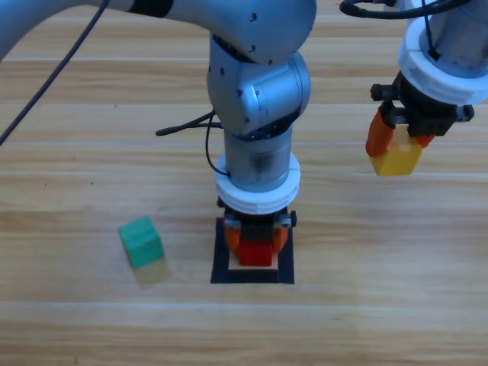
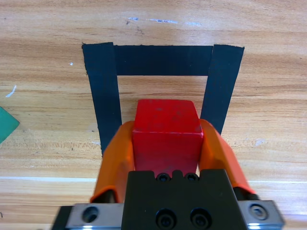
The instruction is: Stack the blocks in the rectangular block: red at the bottom, yellow in the middle, green on top
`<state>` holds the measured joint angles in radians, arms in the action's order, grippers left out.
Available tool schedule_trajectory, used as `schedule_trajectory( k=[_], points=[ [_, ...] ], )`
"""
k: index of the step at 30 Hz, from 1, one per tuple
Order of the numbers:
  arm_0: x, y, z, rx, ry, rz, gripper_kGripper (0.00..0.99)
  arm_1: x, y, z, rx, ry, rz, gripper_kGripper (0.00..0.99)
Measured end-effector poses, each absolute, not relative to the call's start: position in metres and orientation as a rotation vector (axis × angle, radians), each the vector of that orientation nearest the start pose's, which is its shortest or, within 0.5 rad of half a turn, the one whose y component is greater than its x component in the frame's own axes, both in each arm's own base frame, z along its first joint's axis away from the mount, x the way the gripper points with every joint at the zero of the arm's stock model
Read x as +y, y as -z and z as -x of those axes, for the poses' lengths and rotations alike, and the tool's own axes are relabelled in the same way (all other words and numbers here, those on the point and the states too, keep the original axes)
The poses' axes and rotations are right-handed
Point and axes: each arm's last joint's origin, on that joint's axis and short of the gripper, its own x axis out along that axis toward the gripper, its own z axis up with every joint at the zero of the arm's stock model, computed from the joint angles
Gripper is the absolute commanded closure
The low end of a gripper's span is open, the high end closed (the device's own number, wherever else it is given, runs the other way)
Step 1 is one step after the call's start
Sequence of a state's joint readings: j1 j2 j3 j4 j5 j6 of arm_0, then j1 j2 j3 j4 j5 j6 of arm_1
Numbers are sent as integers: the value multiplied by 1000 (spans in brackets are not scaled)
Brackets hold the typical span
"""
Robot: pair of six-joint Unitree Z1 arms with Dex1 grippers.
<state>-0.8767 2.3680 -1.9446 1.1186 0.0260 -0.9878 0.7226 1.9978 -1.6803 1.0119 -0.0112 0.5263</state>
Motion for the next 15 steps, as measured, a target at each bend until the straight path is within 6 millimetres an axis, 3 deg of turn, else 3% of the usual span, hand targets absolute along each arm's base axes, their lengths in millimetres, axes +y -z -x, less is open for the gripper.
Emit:
schedule_trajectory(
  k=[11, 15],
  points=[
    [-366, -209, -297, 1509, -62, 121, 0, 263, -292, -299, 1360, -249, 47, 990],
    [-363, -225, -294, 1481, -51, 128, 0, 263, -292, -299, 1360, -249, 47, 990]
  ],
)
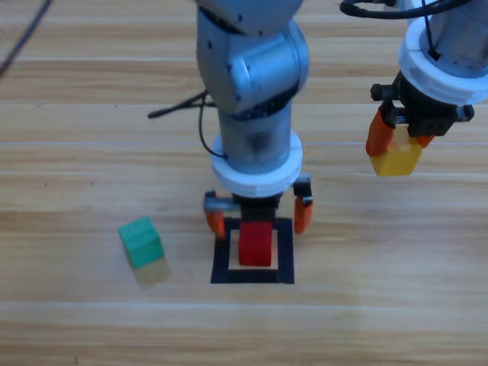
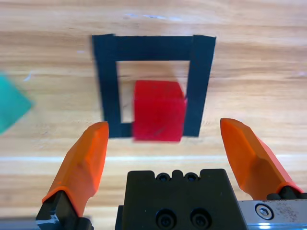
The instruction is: Stack the blocks in the rectangular block: red at the bottom, yellow in the middle, green on top
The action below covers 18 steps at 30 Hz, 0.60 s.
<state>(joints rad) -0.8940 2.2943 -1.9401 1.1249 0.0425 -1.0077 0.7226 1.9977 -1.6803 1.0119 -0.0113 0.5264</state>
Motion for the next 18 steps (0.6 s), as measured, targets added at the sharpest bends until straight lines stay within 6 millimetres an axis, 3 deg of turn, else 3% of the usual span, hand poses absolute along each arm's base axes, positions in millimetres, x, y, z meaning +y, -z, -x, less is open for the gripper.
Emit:
schedule_trajectory(
  k=[2, 5, 8, 10, 12, 14, 16, 18],
  points=[
    [-355, -245, -289, 1459, -55, 110, 0, 263, -292, -299, 1360, -249, 47, 990],
    [-332, -295, -276, 1400, -33, 111, 0, 264, -292, -297, 1369, -230, 28, 990],
    [-293, -350, -264, 1337, 7, 120, 0, 267, -292, -294, 1378, -204, -4, 990],
    [-249, -387, -259, 1276, 41, 140, 0, 273, -297, -287, 1393, -191, -13, 990],
    [-212, -400, -260, 1250, 36, 127, 0, 283, -312, -279, 1400, -183, -16, 990],
    [-179, -397, -268, 1260, -9, 101, 0, 300, -333, -273, 1379, -208, -22, 990],
    [-162, -385, -278, 1291, -58, 78, 0, 317, -336, -270, 1373, -229, -22, 990],
    [-150, -373, -286, 1326, -107, 76, 0, 331, -326, -268, 1391, -233, 3, 990]
  ],
)
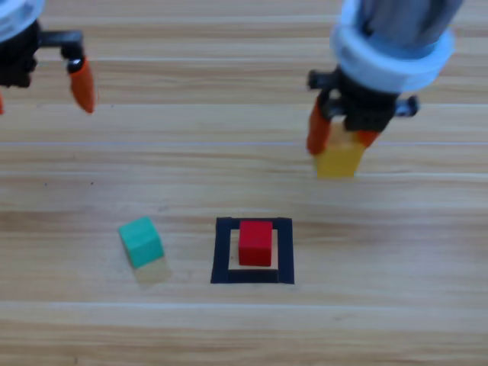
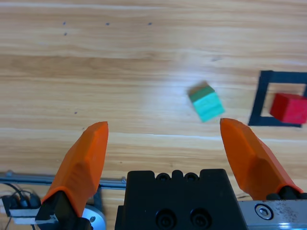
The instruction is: Stack the blocks in the rectangular block: red at the bottom, yellow in the middle, green on top
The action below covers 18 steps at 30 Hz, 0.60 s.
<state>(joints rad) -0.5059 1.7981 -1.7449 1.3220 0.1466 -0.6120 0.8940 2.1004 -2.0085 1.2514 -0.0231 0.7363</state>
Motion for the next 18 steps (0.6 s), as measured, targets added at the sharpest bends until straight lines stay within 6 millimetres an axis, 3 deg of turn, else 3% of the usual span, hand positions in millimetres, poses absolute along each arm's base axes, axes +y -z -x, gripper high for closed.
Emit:
schedule_trajectory(
  k=[3, 9, 18],
  points=[
    [-143, -363, -297, 1352, -148, 86, 0, 355, -303, -267, 1425, -226, 39, 990],
    [-146, -352, -305, 1409, -122, 120, 0, 392, -276, -278, 1451, -220, 70, 990],
    [-134, -321, -317, 1501, -2, 88, 0, 416, -244, -283, 1492, -195, 116, 990]
  ],
)
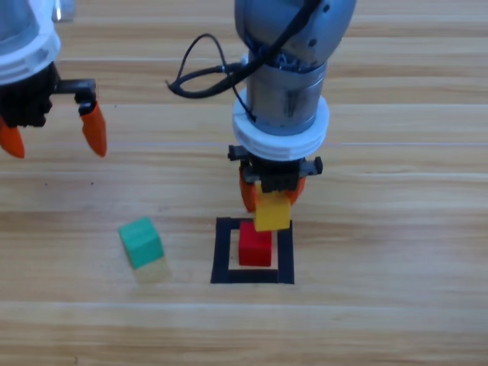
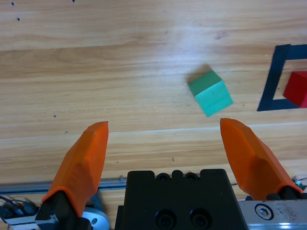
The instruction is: Stack the blocks in the rectangular block: red at the bottom, yellow in the middle, green on top
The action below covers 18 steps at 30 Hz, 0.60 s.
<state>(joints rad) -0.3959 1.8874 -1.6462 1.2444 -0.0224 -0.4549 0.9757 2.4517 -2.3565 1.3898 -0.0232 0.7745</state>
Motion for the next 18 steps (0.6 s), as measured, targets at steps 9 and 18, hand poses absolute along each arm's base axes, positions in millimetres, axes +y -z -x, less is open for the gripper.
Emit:
schedule_trajectory(
  k=[9, 18],
  points=[
    [-114, -295, -320, 1537, -24, 105, 0, 420, -239, -285, 1488, -198, 111, 990],
    [-103, -289, -323, 1535, -28, 118, 0, 421, -241, -285, 1484, -202, 108, 990]
  ],
)
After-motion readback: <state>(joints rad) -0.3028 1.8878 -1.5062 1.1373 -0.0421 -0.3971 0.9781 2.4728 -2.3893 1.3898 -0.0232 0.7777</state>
